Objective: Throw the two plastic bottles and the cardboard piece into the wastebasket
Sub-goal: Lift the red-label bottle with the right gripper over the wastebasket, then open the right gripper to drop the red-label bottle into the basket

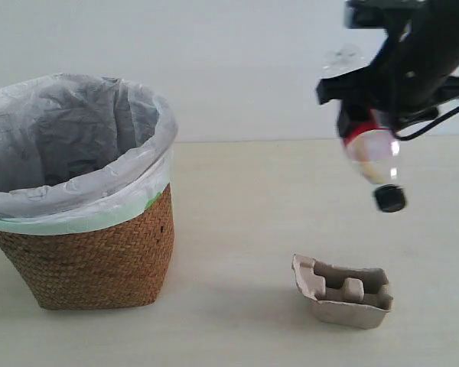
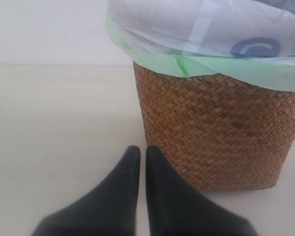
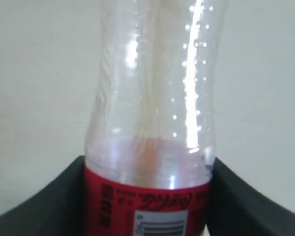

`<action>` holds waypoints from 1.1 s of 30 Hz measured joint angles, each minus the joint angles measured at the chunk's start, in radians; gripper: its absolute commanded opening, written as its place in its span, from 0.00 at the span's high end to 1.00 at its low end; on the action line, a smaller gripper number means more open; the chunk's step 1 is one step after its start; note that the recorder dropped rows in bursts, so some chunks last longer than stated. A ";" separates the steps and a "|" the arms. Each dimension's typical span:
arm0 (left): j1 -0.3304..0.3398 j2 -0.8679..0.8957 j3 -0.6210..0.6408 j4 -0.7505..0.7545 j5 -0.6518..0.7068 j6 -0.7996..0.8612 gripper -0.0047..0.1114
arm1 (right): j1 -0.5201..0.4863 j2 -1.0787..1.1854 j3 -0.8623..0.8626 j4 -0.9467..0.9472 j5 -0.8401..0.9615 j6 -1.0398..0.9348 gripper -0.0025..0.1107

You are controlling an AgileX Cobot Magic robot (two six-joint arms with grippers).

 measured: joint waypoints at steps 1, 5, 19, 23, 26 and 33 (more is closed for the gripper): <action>0.000 0.000 0.000 0.000 0.000 0.000 0.93 | -0.032 -0.025 0.000 -0.037 0.027 0.007 0.98; 0.000 0.000 0.000 0.000 0.000 0.000 0.93 | -0.152 -0.093 0.000 -0.157 0.120 0.030 0.98; 0.000 0.000 0.000 0.000 0.000 0.000 0.93 | -0.305 -0.129 0.077 -0.276 0.179 0.076 0.98; 0.000 0.000 0.000 0.000 0.000 0.000 0.93 | -0.209 -0.062 0.120 -0.144 0.069 0.065 0.98; 0.000 0.000 0.000 0.000 0.000 0.000 0.93 | -0.002 -0.008 0.016 0.057 -0.018 0.000 0.97; 0.000 0.000 0.000 0.000 0.000 0.000 0.93 | 0.364 0.150 -0.688 0.576 -0.117 -0.127 0.45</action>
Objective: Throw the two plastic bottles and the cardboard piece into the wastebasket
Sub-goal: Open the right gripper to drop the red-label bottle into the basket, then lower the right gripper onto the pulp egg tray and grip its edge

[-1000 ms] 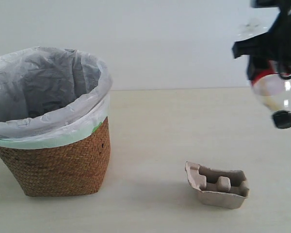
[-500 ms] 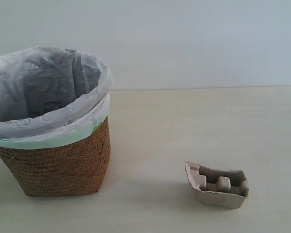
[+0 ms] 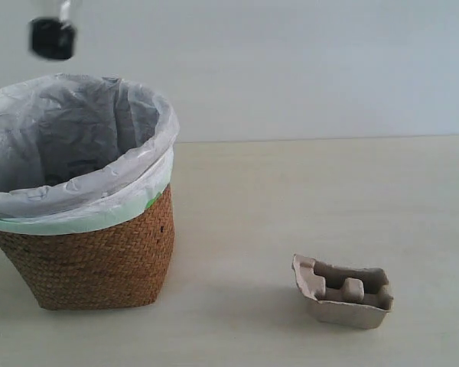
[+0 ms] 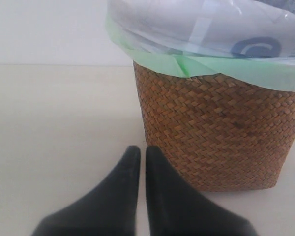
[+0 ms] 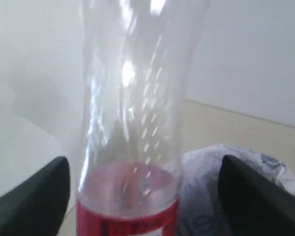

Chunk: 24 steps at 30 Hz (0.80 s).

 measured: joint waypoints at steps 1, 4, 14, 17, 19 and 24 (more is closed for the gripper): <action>0.000 0.000 0.000 0.000 0.000 0.000 0.93 | 0.007 0.021 -0.062 -0.055 0.027 0.044 0.39; 0.000 0.000 0.000 0.000 0.000 0.000 0.93 | 0.007 0.093 -0.116 -0.293 0.166 0.144 0.30; 0.000 0.000 0.000 0.000 0.000 0.000 0.93 | -0.014 0.124 -0.116 -0.809 0.461 0.274 0.41; 0.000 0.000 0.000 0.001 0.000 0.000 0.93 | -0.080 0.109 -0.090 -0.775 0.474 0.248 0.41; 0.000 0.000 0.000 0.001 0.000 0.000 0.93 | -0.124 0.097 -0.047 -0.734 0.477 0.218 0.41; 0.000 0.000 0.000 0.001 0.000 0.000 0.93 | -0.167 0.094 0.092 -0.696 0.479 0.132 0.41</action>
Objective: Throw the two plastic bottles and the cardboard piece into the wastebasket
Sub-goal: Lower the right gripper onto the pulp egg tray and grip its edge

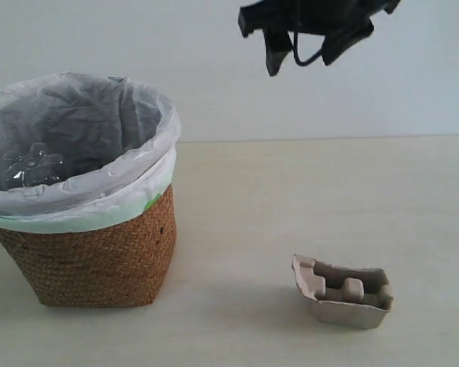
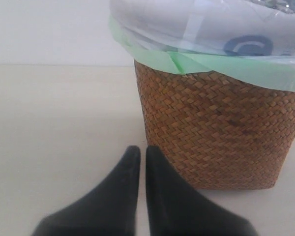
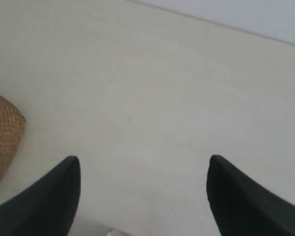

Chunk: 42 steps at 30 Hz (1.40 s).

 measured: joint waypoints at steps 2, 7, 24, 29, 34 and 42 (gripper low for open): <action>0.000 0.000 0.000 0.000 0.000 0.000 0.93 | -0.015 0.000 0.054 0.002 0.002 -0.029 0.41; 0.000 0.000 0.000 0.000 0.000 0.000 0.93 | -0.049 0.000 0.173 0.005 0.002 -0.082 0.41; 0.000 0.000 0.000 0.000 0.000 0.000 0.93 | -0.068 -0.071 0.491 0.081 0.000 -0.393 0.41; 0.000 0.000 0.000 0.000 0.000 0.000 0.93 | -0.070 -0.083 0.576 0.153 0.000 -0.533 0.41; 0.000 0.000 0.000 0.000 0.000 0.000 0.93 | -0.038 -0.083 0.652 0.162 0.000 -0.630 0.41; 0.000 0.000 0.000 0.000 0.000 0.000 0.93 | 0.029 -0.083 0.666 0.118 0.000 -0.731 0.41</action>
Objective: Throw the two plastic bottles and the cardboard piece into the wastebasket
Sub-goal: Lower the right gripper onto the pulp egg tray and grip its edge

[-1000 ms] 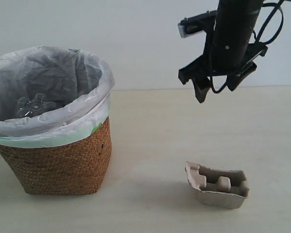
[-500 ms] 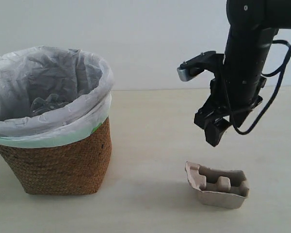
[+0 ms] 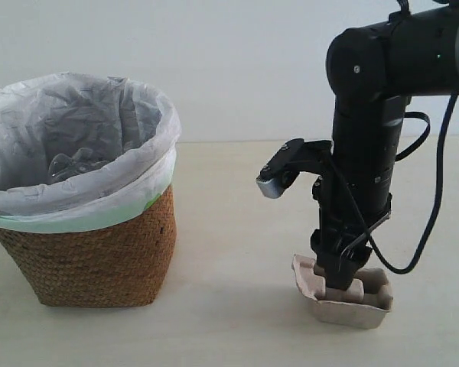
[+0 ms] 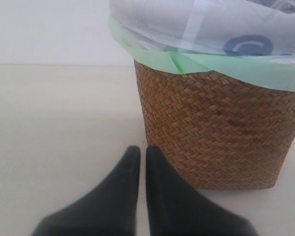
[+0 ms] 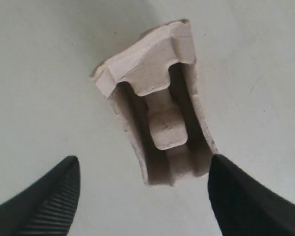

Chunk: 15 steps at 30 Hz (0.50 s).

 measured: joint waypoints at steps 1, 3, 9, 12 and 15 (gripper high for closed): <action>0.000 0.000 0.000 0.000 0.000 0.000 0.93 | 0.007 0.000 0.000 -0.005 0.000 -0.015 0.41; 0.000 0.000 0.000 0.000 0.000 0.000 0.93 | 0.019 0.000 0.000 -0.019 0.000 -0.043 0.41; 0.000 0.000 0.000 0.000 0.000 0.000 0.93 | 0.027 0.009 0.000 -0.057 -0.012 -0.065 0.41; 0.000 0.000 0.000 0.000 0.000 0.000 0.93 | 0.027 0.037 0.000 -0.066 -0.018 -0.067 0.41; 0.000 0.000 0.000 0.000 0.000 0.000 0.93 | 0.027 0.075 0.000 -0.066 -0.039 -0.069 0.41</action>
